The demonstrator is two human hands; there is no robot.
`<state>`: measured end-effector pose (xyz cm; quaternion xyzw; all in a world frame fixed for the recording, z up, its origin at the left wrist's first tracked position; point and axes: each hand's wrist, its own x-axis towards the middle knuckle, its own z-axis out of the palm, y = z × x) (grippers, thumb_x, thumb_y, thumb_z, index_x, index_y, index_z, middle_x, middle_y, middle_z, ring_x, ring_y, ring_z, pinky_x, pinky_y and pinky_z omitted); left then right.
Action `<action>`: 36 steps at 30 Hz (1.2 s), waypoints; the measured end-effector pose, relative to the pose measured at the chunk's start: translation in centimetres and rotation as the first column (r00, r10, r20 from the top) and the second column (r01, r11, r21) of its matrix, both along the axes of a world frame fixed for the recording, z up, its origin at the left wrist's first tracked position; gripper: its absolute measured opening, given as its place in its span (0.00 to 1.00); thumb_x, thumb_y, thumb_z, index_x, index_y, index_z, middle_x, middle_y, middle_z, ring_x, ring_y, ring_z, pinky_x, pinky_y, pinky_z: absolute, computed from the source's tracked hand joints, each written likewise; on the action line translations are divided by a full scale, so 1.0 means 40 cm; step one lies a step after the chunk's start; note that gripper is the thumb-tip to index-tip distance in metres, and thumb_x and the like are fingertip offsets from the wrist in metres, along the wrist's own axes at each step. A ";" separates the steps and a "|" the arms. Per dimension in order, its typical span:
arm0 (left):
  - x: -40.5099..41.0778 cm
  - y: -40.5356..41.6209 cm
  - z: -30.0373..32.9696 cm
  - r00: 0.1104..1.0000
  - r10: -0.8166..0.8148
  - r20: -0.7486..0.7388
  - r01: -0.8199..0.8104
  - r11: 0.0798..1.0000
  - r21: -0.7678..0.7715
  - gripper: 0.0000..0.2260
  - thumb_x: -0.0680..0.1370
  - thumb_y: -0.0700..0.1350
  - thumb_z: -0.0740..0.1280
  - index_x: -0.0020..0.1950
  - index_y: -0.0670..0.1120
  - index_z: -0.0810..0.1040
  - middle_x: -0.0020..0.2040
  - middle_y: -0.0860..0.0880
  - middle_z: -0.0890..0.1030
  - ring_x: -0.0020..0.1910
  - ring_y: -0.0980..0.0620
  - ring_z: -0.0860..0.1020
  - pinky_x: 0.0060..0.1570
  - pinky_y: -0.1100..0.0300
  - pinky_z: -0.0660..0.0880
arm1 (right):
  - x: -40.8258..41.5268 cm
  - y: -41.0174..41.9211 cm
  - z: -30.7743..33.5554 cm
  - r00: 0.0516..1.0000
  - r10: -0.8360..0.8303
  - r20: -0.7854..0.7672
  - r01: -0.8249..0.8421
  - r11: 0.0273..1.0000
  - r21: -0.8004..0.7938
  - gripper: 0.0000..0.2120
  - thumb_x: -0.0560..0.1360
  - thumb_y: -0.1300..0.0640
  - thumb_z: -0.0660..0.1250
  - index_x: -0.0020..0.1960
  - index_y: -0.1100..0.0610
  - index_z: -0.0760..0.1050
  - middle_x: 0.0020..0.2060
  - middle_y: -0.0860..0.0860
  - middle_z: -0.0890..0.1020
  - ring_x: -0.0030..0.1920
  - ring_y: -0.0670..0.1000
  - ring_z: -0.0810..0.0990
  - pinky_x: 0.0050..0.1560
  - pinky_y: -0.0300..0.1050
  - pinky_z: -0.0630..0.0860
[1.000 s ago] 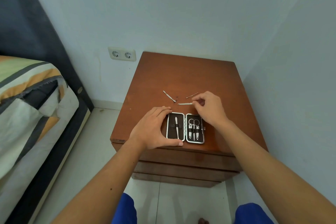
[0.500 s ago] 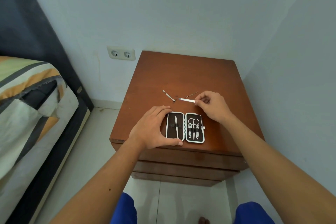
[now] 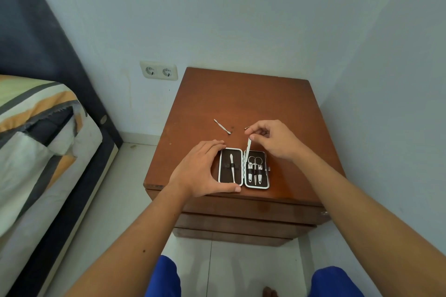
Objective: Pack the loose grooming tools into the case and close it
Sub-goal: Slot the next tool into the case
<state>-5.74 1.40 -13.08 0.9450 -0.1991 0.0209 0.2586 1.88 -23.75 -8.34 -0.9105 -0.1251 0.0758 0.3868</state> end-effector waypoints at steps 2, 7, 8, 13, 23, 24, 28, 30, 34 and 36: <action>0.000 0.000 0.000 1.000 -0.002 0.006 0.002 1.000 -0.002 0.54 0.63 0.81 0.71 0.80 0.49 0.68 0.79 0.54 0.69 0.78 0.57 0.63 0.79 0.57 0.60 | 0.002 0.006 -0.007 1.000 -0.027 0.013 0.027 1.000 0.012 0.06 0.79 0.58 0.72 0.51 0.48 0.86 0.51 0.45 0.87 0.51 0.46 0.84 0.61 0.49 0.80; 0.001 0.000 0.002 1.000 -0.007 0.004 0.007 1.000 0.013 0.54 0.64 0.82 0.68 0.80 0.49 0.68 0.80 0.54 0.68 0.78 0.57 0.63 0.80 0.53 0.62 | -0.001 0.021 -0.014 0.999 -0.043 0.019 0.042 0.998 0.042 0.06 0.79 0.58 0.72 0.52 0.49 0.86 0.51 0.43 0.87 0.52 0.46 0.84 0.59 0.46 0.81; 0.000 0.000 0.003 1.000 -0.006 0.004 0.006 1.000 0.012 0.53 0.65 0.82 0.68 0.80 0.49 0.67 0.80 0.54 0.68 0.78 0.57 0.63 0.80 0.53 0.62 | -0.003 0.024 -0.015 0.999 -0.038 0.013 0.038 0.998 0.043 0.06 0.79 0.57 0.72 0.52 0.49 0.86 0.50 0.43 0.87 0.52 0.46 0.84 0.59 0.45 0.80; -0.001 -0.001 -0.002 0.999 -0.003 0.037 0.002 1.000 0.005 0.48 0.69 0.79 0.68 0.79 0.48 0.69 0.79 0.54 0.70 0.78 0.56 0.65 0.79 0.54 0.63 | -0.013 0.037 -0.024 1.000 -0.019 0.011 0.019 0.999 0.027 0.05 0.79 0.58 0.73 0.52 0.51 0.86 0.48 0.44 0.87 0.48 0.45 0.84 0.56 0.43 0.80; 0.005 0.001 -0.017 0.998 -0.019 0.064 0.018 1.000 0.008 0.42 0.72 0.73 0.69 0.78 0.46 0.70 0.78 0.52 0.71 0.77 0.53 0.66 0.78 0.52 0.64 | -0.041 0.052 -0.037 0.997 0.055 0.045 -0.052 0.996 -0.074 0.06 0.79 0.57 0.72 0.51 0.48 0.87 0.45 0.41 0.85 0.44 0.41 0.81 0.48 0.35 0.73; 0.006 0.002 -0.016 0.998 -0.019 0.064 0.019 1.000 0.009 0.42 0.72 0.73 0.69 0.78 0.47 0.70 0.78 0.52 0.71 0.77 0.54 0.66 0.78 0.52 0.64 | -0.045 0.052 -0.039 0.995 0.074 0.060 -0.068 0.993 -0.094 0.06 0.79 0.56 0.72 0.52 0.48 0.87 0.47 0.42 0.84 0.44 0.42 0.80 0.48 0.36 0.73; 0.004 0.002 -0.014 0.997 -0.022 0.070 0.021 1.000 0.012 0.43 0.72 0.73 0.69 0.78 0.47 0.70 0.78 0.52 0.70 0.77 0.54 0.65 0.78 0.56 0.61 | -0.071 0.051 -0.045 0.990 0.089 0.106 -0.081 0.993 -0.082 0.10 0.79 0.55 0.73 0.59 0.49 0.86 0.52 0.45 0.82 0.49 0.44 0.81 0.53 0.36 0.76; 0.004 0.002 -0.014 0.997 -0.024 0.071 0.024 1.000 0.006 0.44 0.72 0.74 0.69 0.78 0.47 0.70 0.79 0.52 0.70 0.78 0.54 0.65 0.79 0.56 0.61 | -0.088 0.046 -0.051 0.987 0.078 0.137 -0.063 0.992 -0.114 0.15 0.78 0.51 0.74 0.64 0.49 0.84 0.55 0.44 0.81 0.56 0.46 0.78 0.59 0.40 0.76; 0.003 0.004 -0.011 0.998 -0.025 0.052 0.025 1.000 0.002 0.46 0.70 0.76 0.69 0.79 0.48 0.69 0.79 0.53 0.69 0.78 0.55 0.64 0.79 0.55 0.62 | -0.122 0.040 -0.069 0.975 0.132 0.181 -0.093 0.973 -0.212 0.25 0.74 0.43 0.76 0.68 0.50 0.81 0.57 0.42 0.77 0.61 0.46 0.69 0.65 0.41 0.67; 0.002 0.004 -0.010 0.999 -0.028 0.040 0.027 1.000 0.004 0.48 0.70 0.77 0.69 0.80 0.48 0.68 0.79 0.54 0.69 0.78 0.55 0.64 0.79 0.55 0.61 | -0.131 0.038 -0.071 0.967 0.163 0.198 -0.112 0.963 -0.246 0.28 0.74 0.41 0.75 0.70 0.51 0.80 0.59 0.42 0.76 0.63 0.47 0.68 0.67 0.43 0.67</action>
